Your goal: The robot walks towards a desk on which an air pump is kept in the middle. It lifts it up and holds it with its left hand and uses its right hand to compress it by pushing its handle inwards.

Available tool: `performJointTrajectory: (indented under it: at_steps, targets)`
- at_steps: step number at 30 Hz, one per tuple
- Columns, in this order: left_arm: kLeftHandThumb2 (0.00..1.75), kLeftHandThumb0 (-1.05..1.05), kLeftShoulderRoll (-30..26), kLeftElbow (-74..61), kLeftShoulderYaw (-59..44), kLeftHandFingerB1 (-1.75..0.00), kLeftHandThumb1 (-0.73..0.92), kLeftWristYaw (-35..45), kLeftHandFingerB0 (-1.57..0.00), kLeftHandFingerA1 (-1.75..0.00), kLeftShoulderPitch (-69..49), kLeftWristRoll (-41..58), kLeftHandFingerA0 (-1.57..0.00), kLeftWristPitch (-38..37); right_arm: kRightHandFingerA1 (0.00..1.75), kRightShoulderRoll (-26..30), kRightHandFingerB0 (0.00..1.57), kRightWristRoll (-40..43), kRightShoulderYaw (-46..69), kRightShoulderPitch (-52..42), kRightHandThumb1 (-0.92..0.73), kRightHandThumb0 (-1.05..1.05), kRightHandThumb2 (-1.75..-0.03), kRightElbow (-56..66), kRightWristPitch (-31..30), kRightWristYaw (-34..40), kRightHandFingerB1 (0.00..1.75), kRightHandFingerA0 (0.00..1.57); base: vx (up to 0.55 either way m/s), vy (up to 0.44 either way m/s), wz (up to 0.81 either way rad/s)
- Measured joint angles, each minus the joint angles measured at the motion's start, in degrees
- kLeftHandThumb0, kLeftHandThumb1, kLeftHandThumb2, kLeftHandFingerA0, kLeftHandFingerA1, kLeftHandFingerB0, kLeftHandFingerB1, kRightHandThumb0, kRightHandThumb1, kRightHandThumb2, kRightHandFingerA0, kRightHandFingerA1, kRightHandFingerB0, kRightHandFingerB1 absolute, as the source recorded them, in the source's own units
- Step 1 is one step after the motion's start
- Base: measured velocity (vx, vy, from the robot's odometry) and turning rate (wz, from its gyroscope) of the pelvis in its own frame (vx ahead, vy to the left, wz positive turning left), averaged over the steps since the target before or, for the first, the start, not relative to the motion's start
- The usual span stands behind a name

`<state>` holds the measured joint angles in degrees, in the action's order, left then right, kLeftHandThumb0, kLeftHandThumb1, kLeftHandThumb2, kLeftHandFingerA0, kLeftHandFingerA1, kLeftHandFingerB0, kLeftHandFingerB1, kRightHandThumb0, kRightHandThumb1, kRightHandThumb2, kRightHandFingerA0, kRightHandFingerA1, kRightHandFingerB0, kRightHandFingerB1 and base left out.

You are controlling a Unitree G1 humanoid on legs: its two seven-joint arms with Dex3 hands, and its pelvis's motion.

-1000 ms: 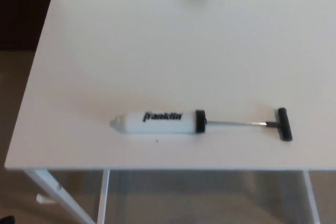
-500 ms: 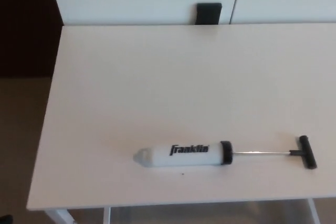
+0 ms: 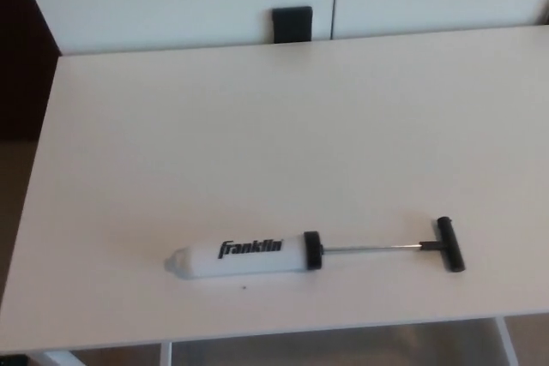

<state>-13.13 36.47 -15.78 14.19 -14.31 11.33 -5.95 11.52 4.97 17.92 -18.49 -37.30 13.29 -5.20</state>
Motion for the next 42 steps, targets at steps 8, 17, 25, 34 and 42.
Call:
performJointTrajectory:
  at_steps: [8,17,25,34,42]
  targets:
    - [0.60,-0.18,-0.6,-0.1,0.0,-0.38,0.70,-0.3,-0.40,-0.47,0.5,0.0,-0.53,0.5,0.50,-0.5,0.58,0.0,-0.2,-0.3,-0.65,-0.39,-0.58,1.2,0.0,0.0,0.42,0.82,0.01,0.109,0.08]
    - [0.60,-0.19,-0.5,-0.7,0.4,-0.39,0.68,-0.3,-0.42,-0.48,0.6,0.0,-0.54,1.0,0.49,-0.4,0.57,0.0,-0.1,-0.6,-0.64,-0.39,-0.58,1.8,0.0,0.0,0.42,0.82,0.00,0.008,0.02]
    - [0.61,-0.16,-0.5,-1.7,0.7,-0.36,0.73,-0.3,-0.35,-0.45,0.6,0.1,-0.53,1.7,0.47,-0.4,0.57,0.0,-0.1,-0.8,-0.64,-0.44,-0.58,1.5,0.0,0.0,0.40,0.80,0.00,0.000,0.00]
    - [0.66,-0.17,0.6,-12.2,-6.5,-0.19,0.62,-0.1,-0.09,-0.63,-6.6,4.8,-0.29,6.5,0.50,-1.1,0.60,0.9,1.1,-6.0,-0.64,-0.38,-0.57,6.9,0.2,-0.6,0.43,0.80,0.00,0.000,0.00]
    - [0.61,-0.32,0.7,-25.2,-16.3,-0.30,0.52,-0.9,-0.17,-0.34,-11.9,9.5,-0.19,8.0,0.52,-3.1,0.63,2.8,3.0,-12.8,-0.63,-0.36,-0.57,17.3,0.3,-1.5,0.45,0.83,0.00,0.000,0.00]
